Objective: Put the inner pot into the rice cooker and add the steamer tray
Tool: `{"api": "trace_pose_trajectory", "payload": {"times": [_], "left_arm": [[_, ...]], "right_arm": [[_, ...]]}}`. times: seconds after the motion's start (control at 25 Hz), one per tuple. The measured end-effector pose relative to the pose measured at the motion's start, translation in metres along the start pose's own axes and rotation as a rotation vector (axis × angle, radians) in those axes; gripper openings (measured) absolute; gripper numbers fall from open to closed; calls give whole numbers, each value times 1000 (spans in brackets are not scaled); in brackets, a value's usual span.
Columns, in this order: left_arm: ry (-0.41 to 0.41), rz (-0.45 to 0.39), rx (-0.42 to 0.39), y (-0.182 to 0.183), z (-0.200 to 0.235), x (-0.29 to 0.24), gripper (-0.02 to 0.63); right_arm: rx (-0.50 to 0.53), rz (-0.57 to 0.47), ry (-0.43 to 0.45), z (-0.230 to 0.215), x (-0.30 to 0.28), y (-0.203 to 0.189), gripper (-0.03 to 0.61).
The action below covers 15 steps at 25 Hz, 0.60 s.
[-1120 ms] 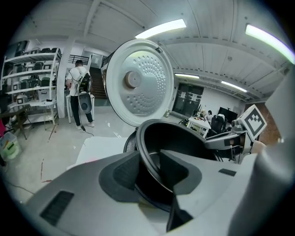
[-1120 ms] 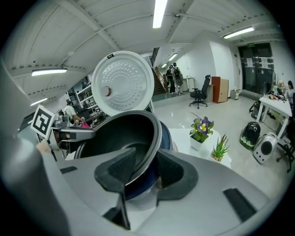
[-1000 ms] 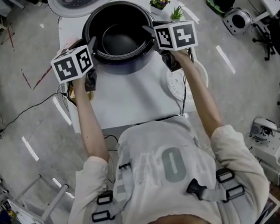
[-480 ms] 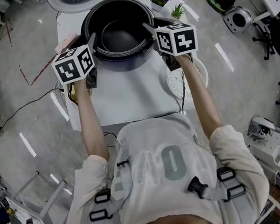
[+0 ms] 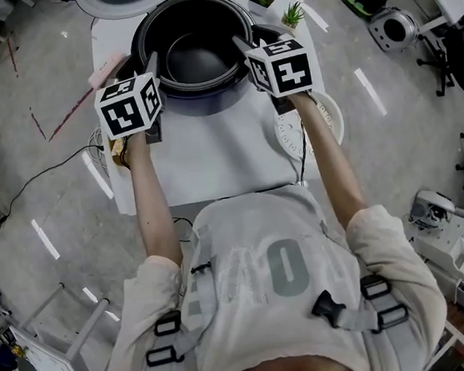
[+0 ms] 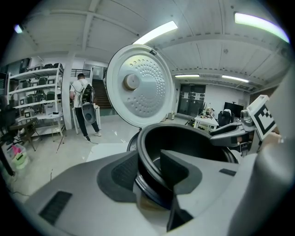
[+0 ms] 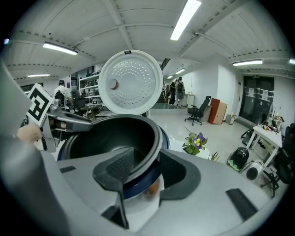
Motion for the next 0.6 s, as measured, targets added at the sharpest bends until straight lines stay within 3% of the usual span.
{"api": "trace_pose_trajectory", "payload": {"times": [0.12, 0.36, 0.6], "left_arm": [[-7, 0, 4, 0, -1, 0, 138], [-30, -39, 86, 3, 5, -1, 164], [-4, -186, 64, 37, 1, 32, 166]], "right_arm": [[1, 0, 3, -2, 1, -1, 186], [0, -28, 14, -5, 4, 5, 193], [-9, -101, 4, -8, 35, 17, 193]]}}
Point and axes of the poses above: the fingertips, and each gripper's own axes: x backward along the fingers, z to its left, y out of its top, the point moved 9 cm from there along x, backward along the fingers, and after that the axes turned 12 degrees about -x, right-handed, at the moved point
